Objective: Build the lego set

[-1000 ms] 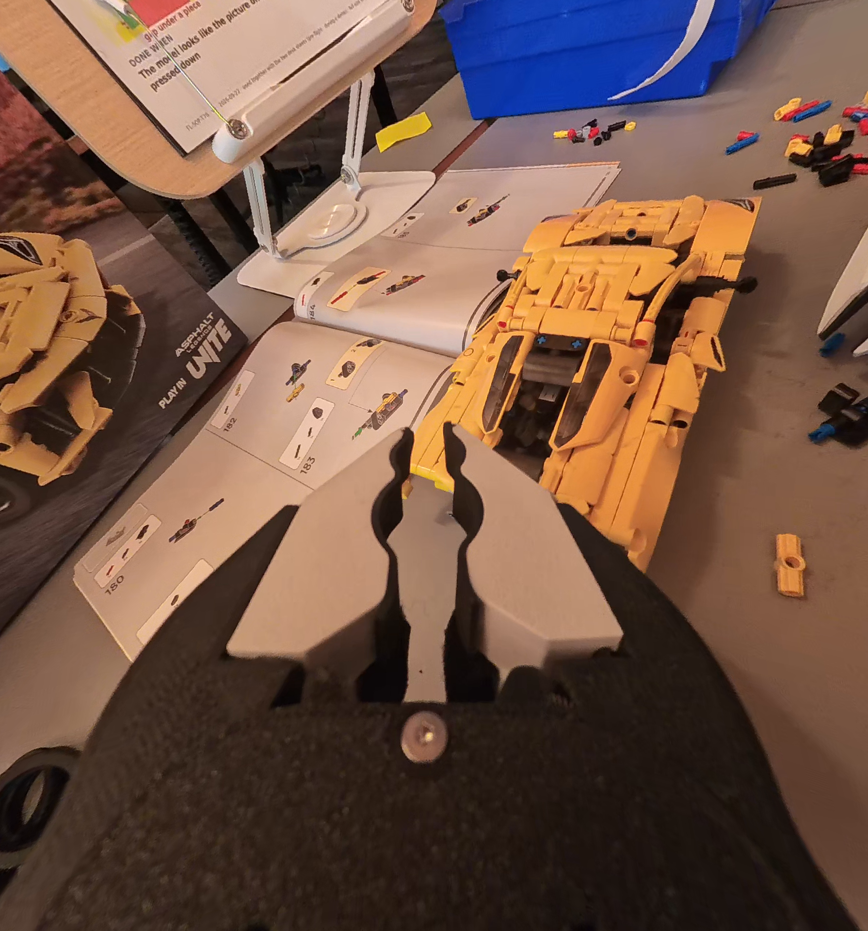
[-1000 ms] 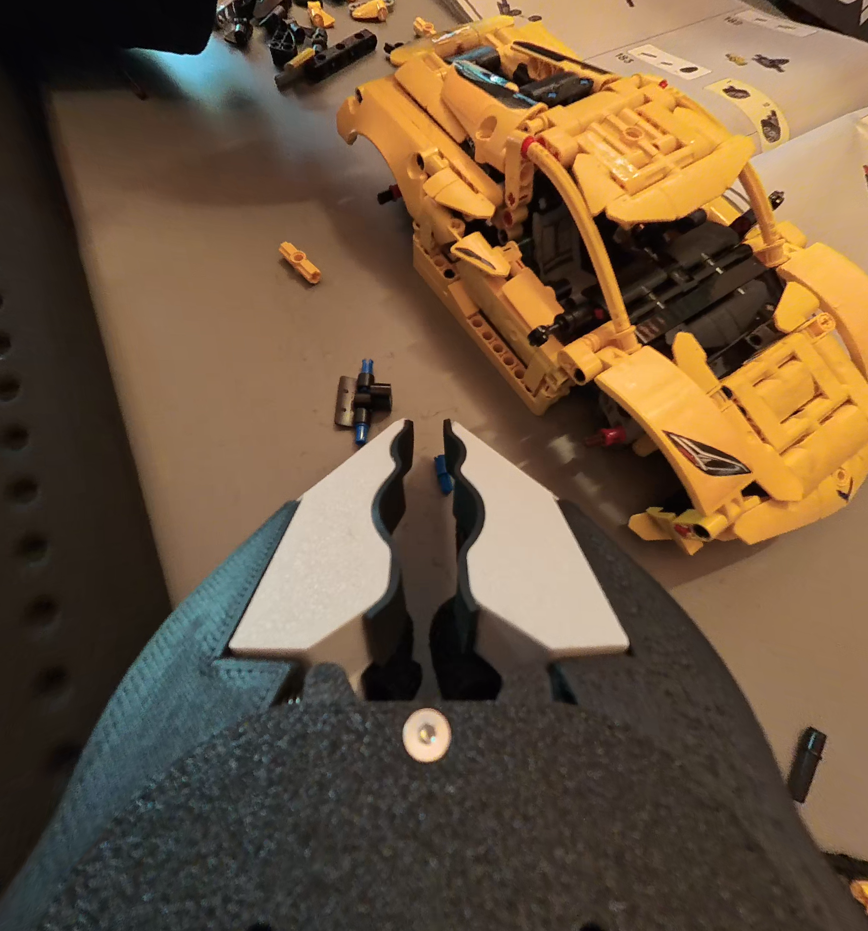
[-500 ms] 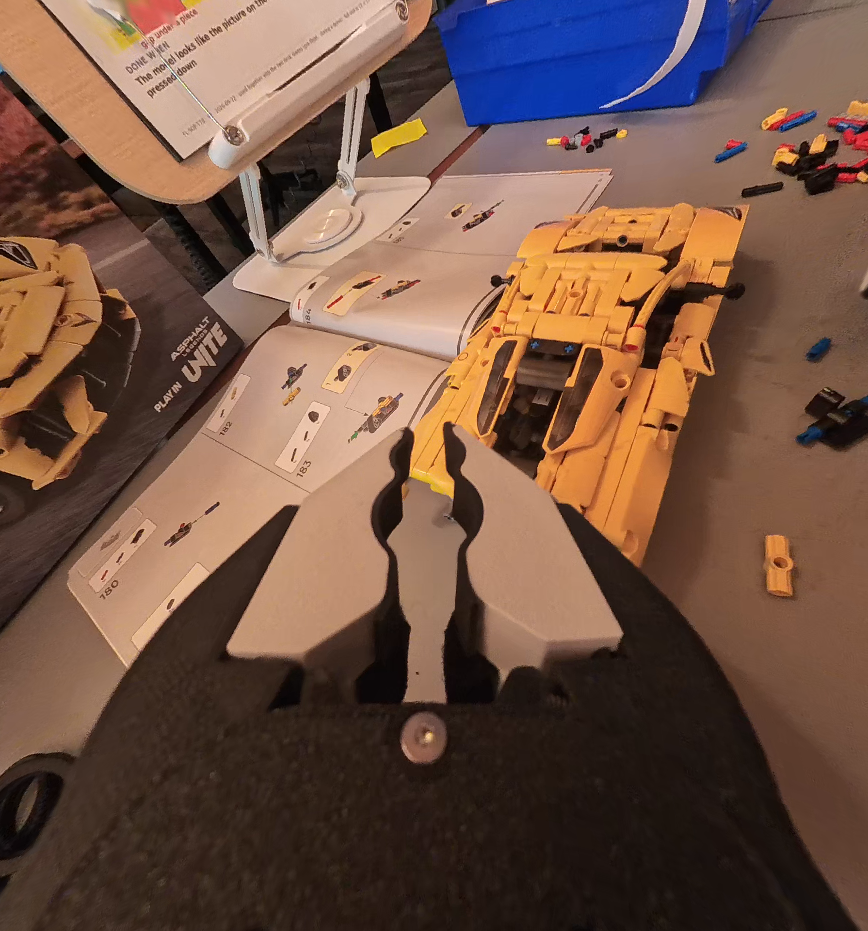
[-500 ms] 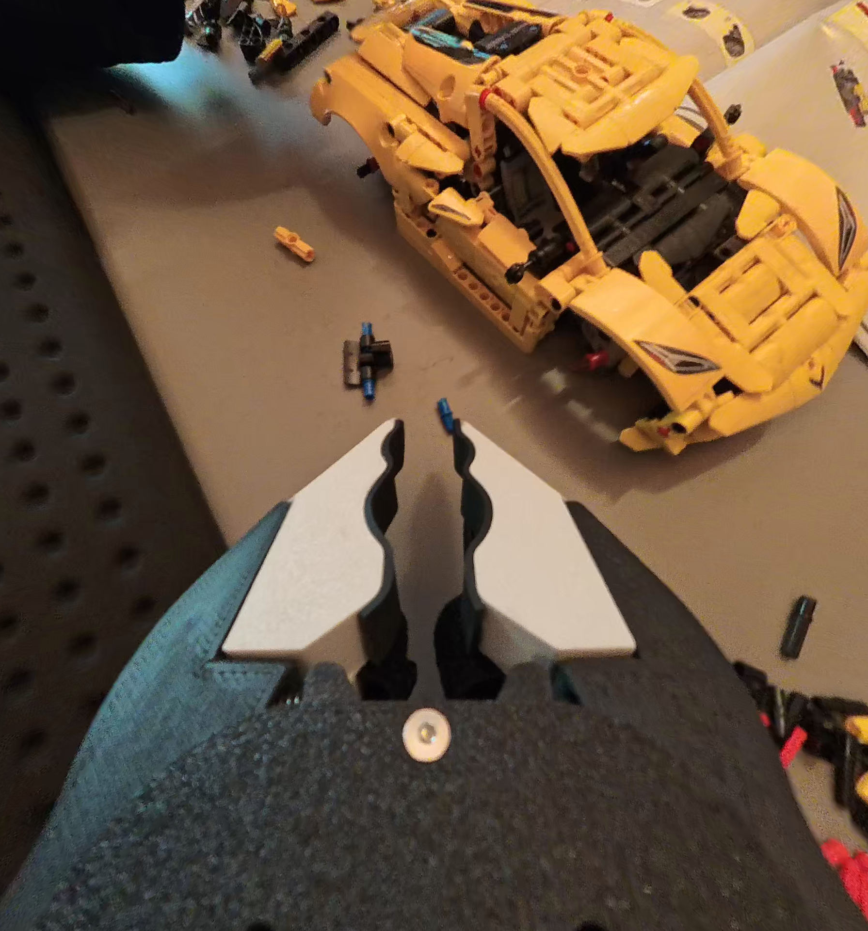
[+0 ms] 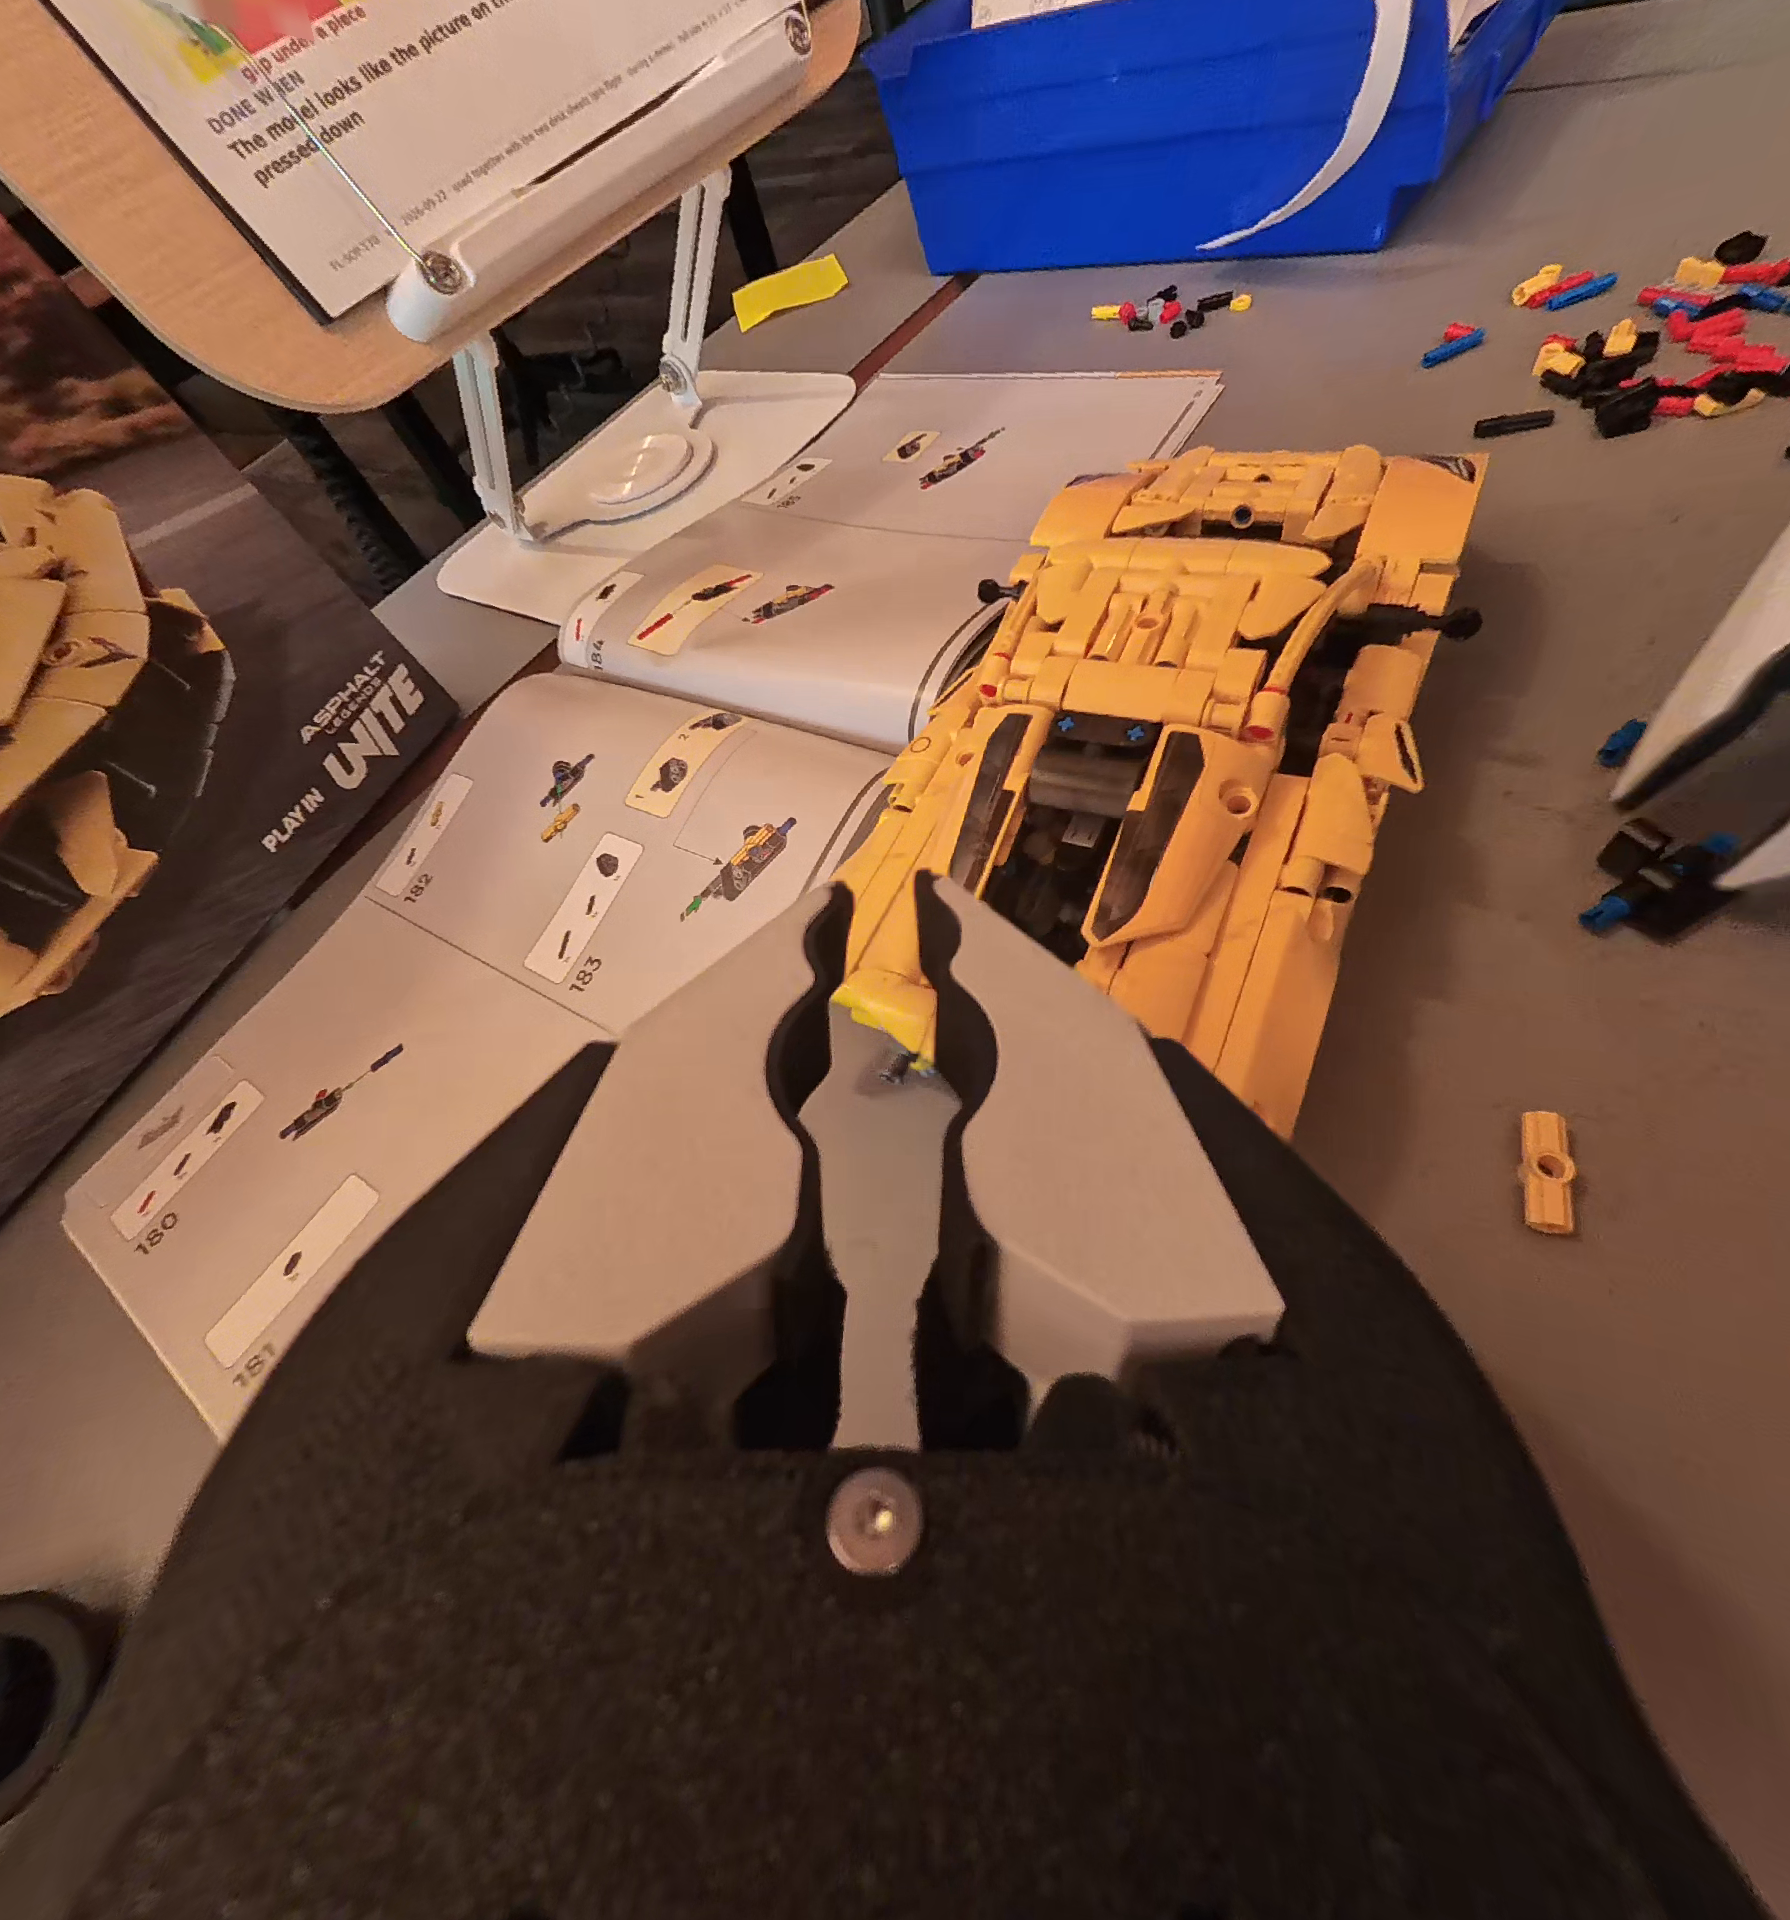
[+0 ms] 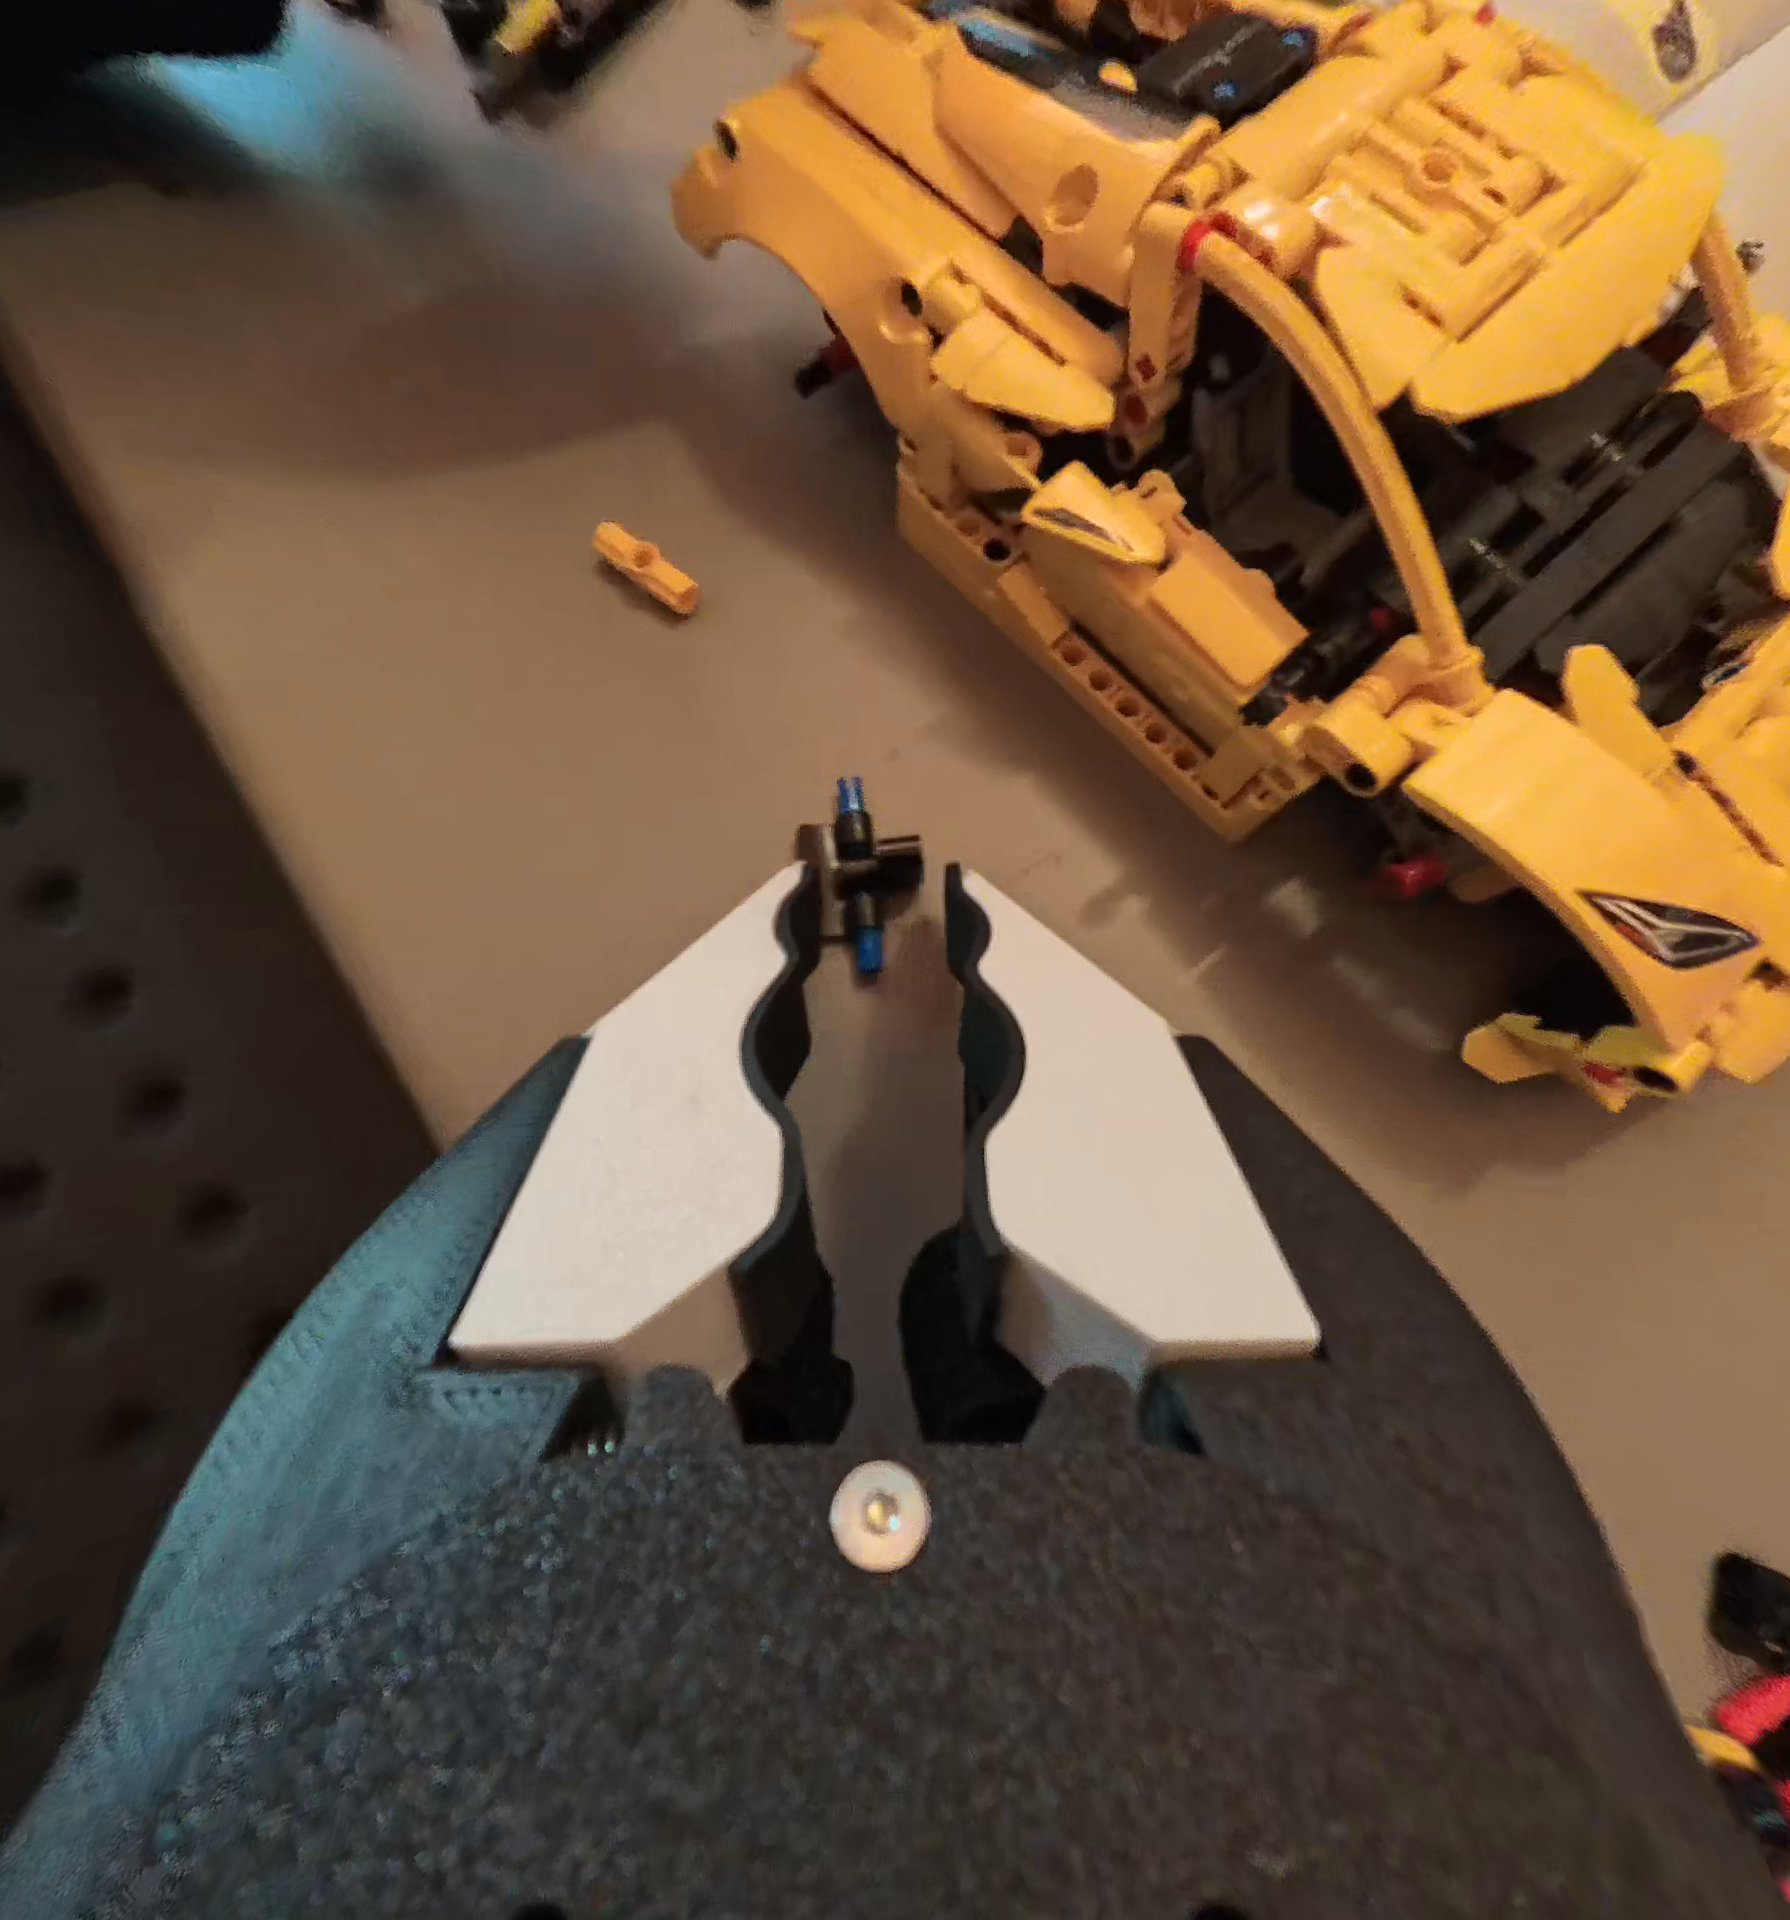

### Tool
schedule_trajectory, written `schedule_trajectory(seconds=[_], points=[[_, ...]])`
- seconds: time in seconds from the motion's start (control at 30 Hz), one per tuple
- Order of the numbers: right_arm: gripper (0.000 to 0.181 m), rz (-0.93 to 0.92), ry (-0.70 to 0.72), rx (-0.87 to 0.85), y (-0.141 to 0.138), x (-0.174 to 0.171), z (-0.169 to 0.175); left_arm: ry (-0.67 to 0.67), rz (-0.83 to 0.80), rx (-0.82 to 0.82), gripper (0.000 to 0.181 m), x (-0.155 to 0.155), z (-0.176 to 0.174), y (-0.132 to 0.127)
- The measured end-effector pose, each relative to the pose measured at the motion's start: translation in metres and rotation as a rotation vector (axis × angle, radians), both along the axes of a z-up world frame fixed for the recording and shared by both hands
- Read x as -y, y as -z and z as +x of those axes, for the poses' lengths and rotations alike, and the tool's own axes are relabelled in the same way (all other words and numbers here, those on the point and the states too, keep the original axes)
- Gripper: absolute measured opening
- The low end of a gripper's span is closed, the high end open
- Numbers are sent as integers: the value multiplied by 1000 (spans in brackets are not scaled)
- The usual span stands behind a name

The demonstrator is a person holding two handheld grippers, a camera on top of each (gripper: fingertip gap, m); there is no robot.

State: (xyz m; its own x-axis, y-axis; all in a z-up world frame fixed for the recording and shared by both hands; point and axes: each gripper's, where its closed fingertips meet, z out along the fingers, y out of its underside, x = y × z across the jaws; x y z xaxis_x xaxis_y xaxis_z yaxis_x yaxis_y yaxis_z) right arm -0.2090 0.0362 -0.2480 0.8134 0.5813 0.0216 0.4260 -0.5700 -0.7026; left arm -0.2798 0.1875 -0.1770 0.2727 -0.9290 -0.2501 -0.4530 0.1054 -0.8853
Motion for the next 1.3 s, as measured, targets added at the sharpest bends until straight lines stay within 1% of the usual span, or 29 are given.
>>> schedule_trajectory(seconds=[0.07, 0.13, 0.17, 0.23, 0.3, 0.33, 0.37, 0.43, 0.5, 0.53, 0.6, 0.67, 0.73, 0.8, 0.9, 1.0, 1.07, 1.2, 1.3], points=[[21, 3, 1, 43, 7, -2, 3, 15, -16, 15, 12, 3, 1, -3], [16, 11, -3, 14, 6, -4, -1, 57, -47, 51, 12, 12, 4, -9], [14, 18, -6, 3, 6, -6, -2, 102, -78, 77, 12, 21, 6, -13], [14, 44, -12, 0, 3, -10, -2, 274, -208, 154, 13, 53, 13, -24], [14, 68, -52, -54, -6, -10, -8, 459, -398, 214, 19, 88, 16, -34], [14, 77, -74, -121, -15, -9, -14, 526, -487, 245, 22, 101, 16, -39], [14, 86, -118, -234, -29, -5, -25, 572, -566, 278, 24, 110, 17, -44], [14, 104, -199, -497, -63, 5, -42, 631, -709, 342, 24, 121, 19, -52], [14, 122, -286, -693, -95, 16, -50, 684, -864, 379, 24, 132, 19, -56], [14, 152, -318, -743, -107, 20, -51, 723, -950, 379, 24, 139, 19, -57], [14, 216, -370, -759, -119, 26, -53, 804, -1125, 356, 24, 154, 16, -58], [14, 277, -417, -727, -122, 31, -57, 862, -1279, 367, 24, 162, 15, -62], [14, 337, -460, -698, -125, 37, -62, 899, -1388, 374, 24, 167, 14, -64], [14, 384, -498, -650, -125, 41, -67, 959, -1446, 332, 24, 177, 10, -63], [14, 414, -550, -604, -123, 45, -75, 1024, -1433, 252, 24, 194, 4, -59], [14, 417, -595, -581, -122, 48, -80, 1079, -1426, 209, 21, 205, -1, -59], [14, 405, -620, -593, -123, 50, -83, 1090, -1425, 204, 14, 207, -2, -59], [14, 372, -656, -625, -122, 55, -86, 1106, -1440, 188, 12, 210, -4, -57], [14, 359, -632, -625, -121, 52, -83, 1082, -1487, 193, 10, 207, -1, -56]])
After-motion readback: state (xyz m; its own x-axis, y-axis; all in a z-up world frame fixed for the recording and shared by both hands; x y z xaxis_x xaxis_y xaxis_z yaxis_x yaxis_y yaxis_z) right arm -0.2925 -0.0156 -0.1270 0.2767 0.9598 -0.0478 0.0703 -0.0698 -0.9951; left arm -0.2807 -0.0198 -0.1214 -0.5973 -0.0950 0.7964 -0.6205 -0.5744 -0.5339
